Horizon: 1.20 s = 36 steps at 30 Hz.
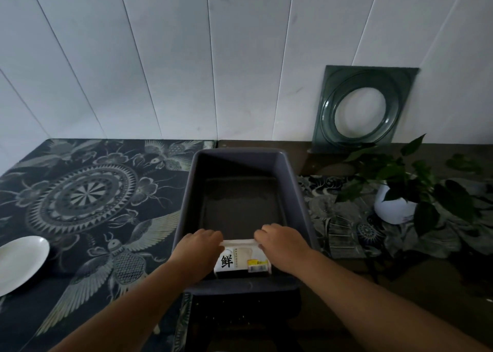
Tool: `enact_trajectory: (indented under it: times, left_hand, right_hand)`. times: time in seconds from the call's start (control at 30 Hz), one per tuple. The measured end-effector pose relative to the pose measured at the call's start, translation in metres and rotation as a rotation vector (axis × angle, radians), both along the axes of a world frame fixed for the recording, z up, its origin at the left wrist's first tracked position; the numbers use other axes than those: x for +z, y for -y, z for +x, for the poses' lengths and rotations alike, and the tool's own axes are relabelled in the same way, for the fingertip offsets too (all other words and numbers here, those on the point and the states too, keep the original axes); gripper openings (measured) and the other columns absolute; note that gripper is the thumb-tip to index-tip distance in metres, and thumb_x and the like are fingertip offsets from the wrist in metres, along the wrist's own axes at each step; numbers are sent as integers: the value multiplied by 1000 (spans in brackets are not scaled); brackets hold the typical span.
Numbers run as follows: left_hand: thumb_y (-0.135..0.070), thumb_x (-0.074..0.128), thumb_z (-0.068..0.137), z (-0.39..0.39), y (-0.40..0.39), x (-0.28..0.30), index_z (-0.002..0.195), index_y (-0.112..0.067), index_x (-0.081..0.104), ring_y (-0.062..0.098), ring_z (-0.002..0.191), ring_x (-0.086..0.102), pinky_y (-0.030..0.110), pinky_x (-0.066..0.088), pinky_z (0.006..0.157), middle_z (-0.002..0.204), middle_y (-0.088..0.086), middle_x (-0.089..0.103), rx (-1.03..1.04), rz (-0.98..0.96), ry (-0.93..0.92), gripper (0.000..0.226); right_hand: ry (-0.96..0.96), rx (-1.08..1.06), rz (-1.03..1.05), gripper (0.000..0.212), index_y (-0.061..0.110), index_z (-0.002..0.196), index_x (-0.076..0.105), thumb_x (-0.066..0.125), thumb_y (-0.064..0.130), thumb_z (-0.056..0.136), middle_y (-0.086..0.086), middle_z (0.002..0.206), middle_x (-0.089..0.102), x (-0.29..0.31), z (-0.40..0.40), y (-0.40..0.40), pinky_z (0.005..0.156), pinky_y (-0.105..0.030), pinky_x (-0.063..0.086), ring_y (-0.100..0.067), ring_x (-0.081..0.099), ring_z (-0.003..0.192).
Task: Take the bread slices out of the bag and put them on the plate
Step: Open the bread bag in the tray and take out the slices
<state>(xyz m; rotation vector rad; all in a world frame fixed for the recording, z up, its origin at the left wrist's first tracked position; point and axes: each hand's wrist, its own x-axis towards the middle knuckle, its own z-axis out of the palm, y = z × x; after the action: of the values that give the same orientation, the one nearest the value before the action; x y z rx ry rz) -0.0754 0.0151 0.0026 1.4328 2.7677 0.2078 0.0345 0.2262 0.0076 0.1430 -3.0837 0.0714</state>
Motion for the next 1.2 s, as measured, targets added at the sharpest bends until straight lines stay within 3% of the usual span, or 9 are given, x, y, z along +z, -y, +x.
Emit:
enact_trajectory:
  times: [0.13,0.23,0.4,0.5,0.67,0.8,0.93,1.07,1.2]
  left_hand:
    - [-31,67,83,11,-4,-4,119,-26,51,21,100,58,36,46,80,110,-2,60,-140,41,-35,39]
    - [-24,67,82,17,-4,-5,119,-23,52,23,95,63,35,47,77,105,0,65,-151,53,-37,40]
    - [-31,55,90,17,-4,4,97,-25,53,22,81,64,29,34,64,91,-3,68,-116,105,37,9]
    - [-31,54,92,18,-6,7,94,-28,53,19,77,62,30,38,62,87,-5,67,-111,68,84,4]
    - [-31,49,98,8,-3,13,82,-29,54,13,71,57,26,44,63,75,-8,58,-38,86,489,17]
    - [-36,50,96,10,-3,12,95,-28,54,19,85,60,35,48,73,93,-3,63,-49,6,394,9]
    - [-37,57,90,18,-4,16,113,-28,50,19,95,60,35,48,77,110,-5,62,-36,67,275,26]
    - [-35,54,95,17,-5,18,103,-22,57,20,88,60,34,44,71,97,-2,64,-35,125,194,16]
    - [-37,53,96,18,-3,20,116,-23,58,21,93,62,34,48,76,105,-2,67,-84,111,189,25]
  right_hand:
    - [219,-158,-349,8,24,94,64,57,28,92,-3,97,66,10,-3,-3,68,-37,50,-24,61,86]
    - [362,-179,-479,12,27,100,67,59,28,91,-3,102,68,17,-4,-4,78,-41,54,-22,63,91]
    - [181,3,-118,42,24,131,54,58,36,91,-6,115,59,15,4,0,83,-43,50,-26,55,105]
    - [95,55,-155,31,22,121,62,59,34,92,-5,104,62,11,5,9,75,-42,50,-25,57,98]
    - [337,-239,-722,8,35,83,64,71,37,81,11,86,66,18,-2,1,64,-27,48,-2,60,76]
    - [426,-274,-821,16,32,71,63,70,39,83,8,78,63,18,-5,-4,61,-28,44,-6,57,68]
    - [375,-363,-921,12,27,86,65,67,39,84,4,86,66,15,-3,-2,64,-28,47,-9,61,75]
    - [-8,-156,-539,26,30,103,57,70,38,82,10,97,60,12,7,5,72,-28,45,-9,55,87]
    - [-170,107,-250,30,16,113,61,67,25,85,-5,104,64,8,10,10,78,-40,50,-23,58,93]
